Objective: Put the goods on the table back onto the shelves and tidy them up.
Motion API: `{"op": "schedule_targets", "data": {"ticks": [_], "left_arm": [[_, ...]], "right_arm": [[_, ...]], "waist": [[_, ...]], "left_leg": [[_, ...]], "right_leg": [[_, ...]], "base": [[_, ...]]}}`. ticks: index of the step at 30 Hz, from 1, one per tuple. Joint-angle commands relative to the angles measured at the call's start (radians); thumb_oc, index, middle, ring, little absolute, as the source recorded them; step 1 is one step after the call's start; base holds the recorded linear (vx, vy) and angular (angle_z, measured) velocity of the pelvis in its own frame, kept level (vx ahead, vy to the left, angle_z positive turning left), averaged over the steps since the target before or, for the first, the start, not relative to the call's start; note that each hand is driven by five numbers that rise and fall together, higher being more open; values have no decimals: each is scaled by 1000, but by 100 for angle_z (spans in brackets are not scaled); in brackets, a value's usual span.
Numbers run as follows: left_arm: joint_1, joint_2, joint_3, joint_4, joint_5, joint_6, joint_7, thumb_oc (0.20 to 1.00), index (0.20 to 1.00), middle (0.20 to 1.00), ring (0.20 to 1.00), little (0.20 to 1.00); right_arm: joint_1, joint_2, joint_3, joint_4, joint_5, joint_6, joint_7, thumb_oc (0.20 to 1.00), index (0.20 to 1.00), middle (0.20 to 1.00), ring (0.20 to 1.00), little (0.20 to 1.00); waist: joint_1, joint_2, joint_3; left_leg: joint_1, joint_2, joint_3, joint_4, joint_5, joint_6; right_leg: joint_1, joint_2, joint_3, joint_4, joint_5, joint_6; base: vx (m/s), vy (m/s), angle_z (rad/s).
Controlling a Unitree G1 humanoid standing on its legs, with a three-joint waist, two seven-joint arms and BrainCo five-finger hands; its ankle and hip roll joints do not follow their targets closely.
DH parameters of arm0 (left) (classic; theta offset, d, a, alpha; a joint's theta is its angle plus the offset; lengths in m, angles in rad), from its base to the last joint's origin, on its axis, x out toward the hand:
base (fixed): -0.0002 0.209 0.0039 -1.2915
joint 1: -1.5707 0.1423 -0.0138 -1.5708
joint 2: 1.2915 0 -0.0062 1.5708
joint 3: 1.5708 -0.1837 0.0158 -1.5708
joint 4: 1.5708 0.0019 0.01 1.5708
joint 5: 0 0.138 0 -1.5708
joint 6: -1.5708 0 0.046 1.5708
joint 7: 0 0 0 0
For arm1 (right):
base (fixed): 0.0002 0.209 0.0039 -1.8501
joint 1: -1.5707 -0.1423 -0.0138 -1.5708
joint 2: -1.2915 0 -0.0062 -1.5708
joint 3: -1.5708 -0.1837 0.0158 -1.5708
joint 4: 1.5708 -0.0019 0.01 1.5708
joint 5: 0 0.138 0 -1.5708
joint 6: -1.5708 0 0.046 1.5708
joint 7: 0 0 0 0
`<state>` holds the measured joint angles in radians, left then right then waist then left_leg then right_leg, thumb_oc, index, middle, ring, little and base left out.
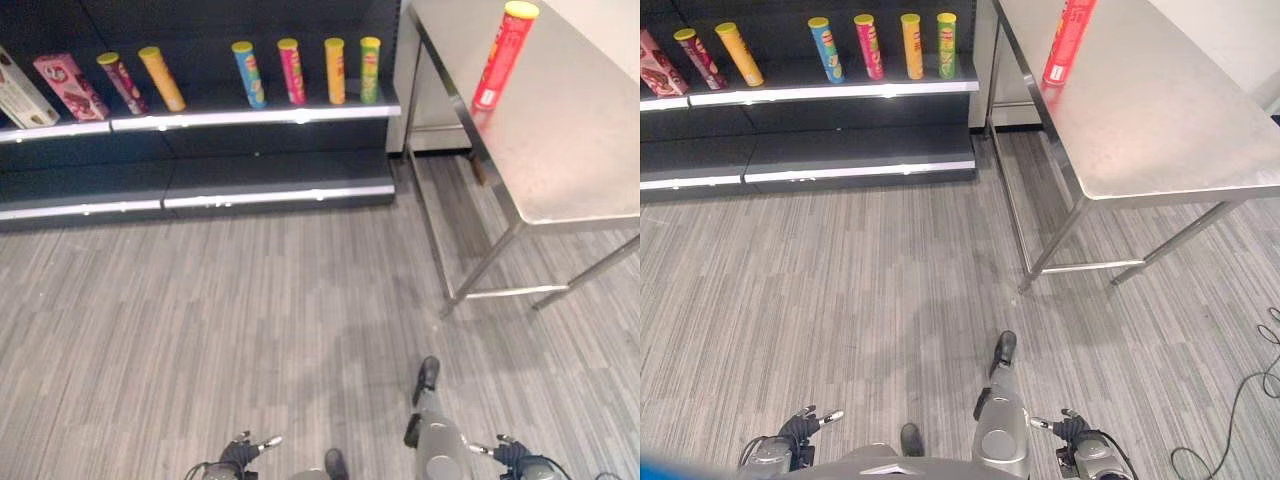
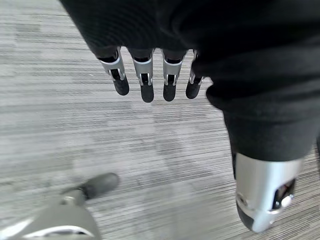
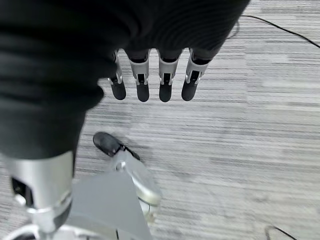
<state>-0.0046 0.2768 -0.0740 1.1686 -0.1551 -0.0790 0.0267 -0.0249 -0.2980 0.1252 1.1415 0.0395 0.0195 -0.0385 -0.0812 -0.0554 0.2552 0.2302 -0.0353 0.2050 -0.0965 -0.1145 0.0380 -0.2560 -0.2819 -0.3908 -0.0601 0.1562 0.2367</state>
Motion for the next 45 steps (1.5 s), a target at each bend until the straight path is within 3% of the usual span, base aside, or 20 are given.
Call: {"op": "schedule_targets", "data": {"ticks": [1,2,3,7,9,10,14,15,16,18,20,25,28,31,32,35,36,39,40,45], "left_arm": [[-49,19,-16,-19,-22,-24,2,1000,1000,1000,1000,1000],[-63,14,-54,-31,-14,-23,-4,1000,1000,1000,1000,1000],[-78,18,-71,-37,-17,-22,-3,1000,1000,1000,1000,1000],[-75,29,-57,-17,-31,-13,-4,1000,1000,1000,1000,1000],[-74,35,-50,-9,-27,-7,-1,1000,1000,1000,1000,1000],[-78,37,-40,15,-27,-2,2,1000,1000,1000,1000,1000],[-64,40,-30,43,-22,-1,0,1000,1000,1000,1000,1000],[-55,43,-25,46,-23,-1,4,1000,1000,1000,1000,1000],[-50,46,-22,46,-24,-3,5,1000,1000,1000,1000,1000],[-45,41,-26,57,-26,-6,11,1000,1000,1000,1000,1000],[-20,37,-14,63,-24,1,-1,1000,1000,1000,1000,1000],[-8,54,-13,54,-8,5,-5,1000,1000,1000,1000,1000],[-17,72,-19,46,-3,5,-4,1000,1000,1000,1000,1000],[-35,93,-13,19,-34,2,7,1000,1000,1000,1000,1000],[-35,93,-13,19,-34,2,7,1000,1000,1000,1000,1000],[-39,94,-8,19,-41,2,17,1000,1000,1000,1000,1000],[-42,88,-9,34,-35,1,15,1000,1000,1000,1000,1000],[-52,79,-18,50,-19,0,13,1000,1000,1000,1000,1000],[-55,67,-28,49,-7,2,9,1000,1000,1000,1000,1000],[-69,48,-50,32,6,-4,-1,1000,1000,1000,1000,1000]], "right_arm": [[-47,-57,29,-28,-15,-19,-7,1000,1000,1000,1000,1000],[-19,-84,-2,-56,20,-28,-9,1000,1000,1000,1000,1000],[-13,-97,-18,-58,44,-34,-17,1000,1000,1000,1000,1000],[3,-98,-43,-22,68,-32,-26,1000,1000,1000,1000,1000],[5,-97,-48,-3,74,-31,-31,1000,1000,1000,1000,1000],[-7,-92,-44,23,83,-30,-36,1000,1000,1000,1000,1000],[-18,-66,-6,42,65,-27,-34,1000,1000,1000,1000,1000],[-19,-64,10,46,50,-26,-30,1000,1000,1000,1000,1000],[-17,-63,17,44,41,-28,-31,1000,1000,1000,1000,1000],[-18,-61,22,61,30,-31,-38,1000,1000,1000,1000,1000],[-5,-54,17,74,20,-34,-29,1000,1000,1000,1000,1000],[-1,-38,8,81,29,-30,-26,1000,1000,1000,1000,1000],[-15,-30,14,83,22,-24,-20,1000,1000,1000,1000,1000],[-42,-20,22,63,23,-25,-16,1000,1000,1000,1000,1000],[-43,-20,22,63,23,-25,-16,1000,1000,1000,1000,1000],[-53,-11,14,12,34,-25,-16,1000,1000,1000,1000,1000],[-52,-8,16,8,31,-25,-17,1000,1000,1000,1000,1000],[-58,-12,26,23,20,-21,-18,1000,1000,1000,1000,1000],[-63,-18,26,27,18,-17,-19,1000,1000,1000,1000,1000],[-49,-31,11,48,33,-14,-23,1000,1000,1000,1000,1000]], "waist": [[-34,6,-16],[-83,31,-44],[-92,39,-36],[-86,10,-35],[-80,-11,-29],[-66,-33,-10],[-30,-59,-3],[-5,-46,-11],[12,-32,-12],[35,-28,-13],[44,-9,-34],[47,-16,-56],[45,-24,-67],[50,-17,-70],[52,-15,-72],[18,19,-38],[11,18,-36],[4,21,-33],[-9,17,-34],[-24,1,-38]], "left_leg": [[89,-5,-93,9,-113,-57],[111,41,-97,25,-108,-103],[66,72,-100,145,-52,-149],[-101,107,-89,561,179,-279],[-154,114,-75,655,218,-285],[-220,173,-9,713,190,-252],[-332,265,53,525,76,-173],[-358,296,28,306,141,-171],[-368,312,-9,180,230,-184],[-444,364,-50,23,319,-214],[-424,377,-3,9,325,-223],[-390,358,48,18,338,-223],[-369,310,90,31,301,-190],[-321,238,131,31,239,-132],[-324,240,132,31,240,-132],[-229,172,126,9,175,-63],[-201,148,113,9,146,-62],[-182,129,93,9,128,-65],[-163,115,82,9,106,-72],[-129,87,70,9,75,-79]], "right_leg": [[9,6,47,-16,136,-2],[31,68,66,6,98,-34],[67,109,65,6,68,-62],[189,169,36,-27,-23,-145],[210,164,34,-27,-47,-160],[242,174,45,-27,-67,-170],[283,183,96,-27,-109,-149],[305,199,128,-27,-146,-136],[322,216,148,-27,-165,-134],[374,231,194,-27,-222,-130],[411,243,217,-27,-246,-122],[433,215,247,-27,-242,-111],[418,169,249,25,-228,-87],[316,114,225,252,-185,-33],[312,116,227,251,-183,-34],[165,65,230,593,-45,-3],[152,40,202,546,-60,-22],[150,43,169,375,-110,-56],[123,60,161,234,-98,-59],[149,71,105,84,-40,-51]], "base": [[708,-281,51],[789,-387,61],[721,-410,95],[299,-257,115],[143,-174,-58],[252,-226,-30],[286,-4,-21],[425,241,-39],[477,258,-36],[573,234,-87],[457,247,-100],[284,246,-99],[233,308,-43],[158,264,-28],[173,276,-42],[247,373,4],[348,270,34],[274,45,25],[235,-14,14],[174,-33,14]]}}
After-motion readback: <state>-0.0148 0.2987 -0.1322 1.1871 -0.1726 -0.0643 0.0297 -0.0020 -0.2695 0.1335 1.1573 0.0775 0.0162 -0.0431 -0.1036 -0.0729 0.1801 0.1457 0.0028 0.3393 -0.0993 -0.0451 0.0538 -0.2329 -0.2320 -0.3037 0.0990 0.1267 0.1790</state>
